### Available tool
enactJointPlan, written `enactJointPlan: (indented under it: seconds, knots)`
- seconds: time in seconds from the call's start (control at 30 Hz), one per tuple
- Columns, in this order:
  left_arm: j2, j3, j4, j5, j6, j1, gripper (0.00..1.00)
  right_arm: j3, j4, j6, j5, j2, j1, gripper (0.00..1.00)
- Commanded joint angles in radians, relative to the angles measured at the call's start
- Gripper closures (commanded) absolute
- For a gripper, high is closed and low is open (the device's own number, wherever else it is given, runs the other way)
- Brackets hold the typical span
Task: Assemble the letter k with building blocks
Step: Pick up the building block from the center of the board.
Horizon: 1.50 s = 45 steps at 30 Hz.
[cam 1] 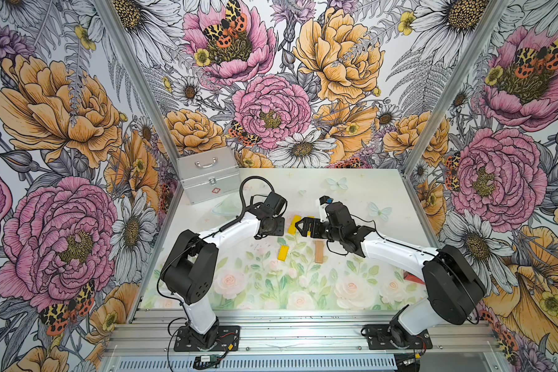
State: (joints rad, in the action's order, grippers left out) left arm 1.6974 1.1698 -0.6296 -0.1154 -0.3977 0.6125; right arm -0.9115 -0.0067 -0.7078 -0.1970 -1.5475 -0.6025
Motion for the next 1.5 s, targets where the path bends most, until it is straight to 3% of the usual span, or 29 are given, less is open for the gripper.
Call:
enactJointPlan:
  seconds: [0.0, 0.37, 0.7, 1.47]
  knots:
    - [-0.057, -0.076, -0.012, 0.009, -0.076, 0.045, 0.49, 0.020, 0.050, -0.020, -0.029, 0.017, 0.006, 0.01]
    - [-0.067, -0.125, -0.012, 0.017, -0.145, 0.147, 0.49, 0.239, 0.110, -0.118, -0.031, 0.219, -0.002, 0.00]
    - [0.010, -0.096, -0.010, 0.012, -0.153, 0.174, 0.48, 0.426, 0.098, -0.191, 0.001, 0.422, -0.020, 0.00]
    - [0.102, -0.035, -0.011, 0.011, -0.112, 0.138, 0.49, 0.418, 0.097, -0.171, 0.024, 0.399, -0.031, 0.01]
